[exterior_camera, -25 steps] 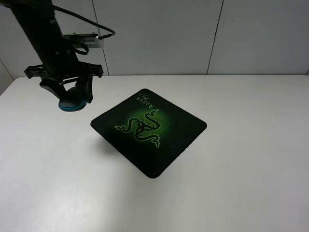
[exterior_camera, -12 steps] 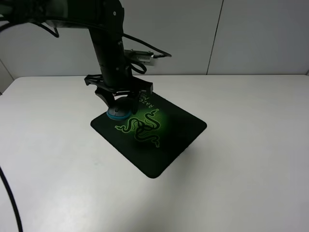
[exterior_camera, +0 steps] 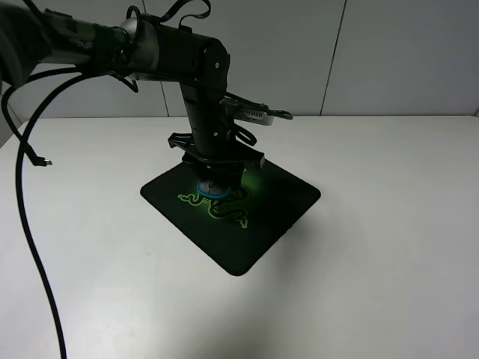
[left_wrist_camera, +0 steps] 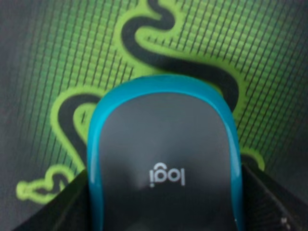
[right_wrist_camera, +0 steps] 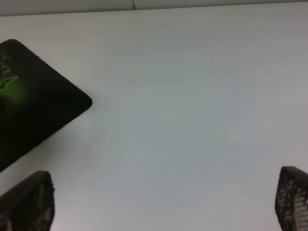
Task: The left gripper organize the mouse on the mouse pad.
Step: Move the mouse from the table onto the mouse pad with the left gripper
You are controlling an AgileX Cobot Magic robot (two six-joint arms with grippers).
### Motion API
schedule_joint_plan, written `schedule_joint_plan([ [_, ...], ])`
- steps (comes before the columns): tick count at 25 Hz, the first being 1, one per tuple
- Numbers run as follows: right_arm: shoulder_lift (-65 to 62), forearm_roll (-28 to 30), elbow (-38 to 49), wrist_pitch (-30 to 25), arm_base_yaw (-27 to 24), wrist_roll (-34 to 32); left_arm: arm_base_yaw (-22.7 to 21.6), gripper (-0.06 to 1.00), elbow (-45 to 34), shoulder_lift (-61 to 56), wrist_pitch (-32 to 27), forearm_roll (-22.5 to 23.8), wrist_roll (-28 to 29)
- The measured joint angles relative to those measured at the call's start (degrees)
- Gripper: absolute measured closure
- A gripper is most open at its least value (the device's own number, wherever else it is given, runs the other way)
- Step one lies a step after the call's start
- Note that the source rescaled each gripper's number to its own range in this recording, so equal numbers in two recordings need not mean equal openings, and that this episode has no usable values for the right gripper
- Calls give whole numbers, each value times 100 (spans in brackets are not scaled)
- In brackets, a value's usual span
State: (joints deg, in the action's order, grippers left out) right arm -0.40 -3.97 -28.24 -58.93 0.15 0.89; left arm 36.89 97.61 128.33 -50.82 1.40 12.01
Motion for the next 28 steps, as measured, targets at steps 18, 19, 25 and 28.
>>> schedule_joint_plan([
  [18,0,0,0,0,0,-7,6,94,11,306,447,14,-598],
  [19,0,0,0,0,0,-7,6,94,11,306,447,14,-598],
  [25,0,0,0,0,0,-13,6,72,11,306,452,19,-609],
  [28,0,0,0,0,0,-21,6,19,11,306,434,13,-609],
])
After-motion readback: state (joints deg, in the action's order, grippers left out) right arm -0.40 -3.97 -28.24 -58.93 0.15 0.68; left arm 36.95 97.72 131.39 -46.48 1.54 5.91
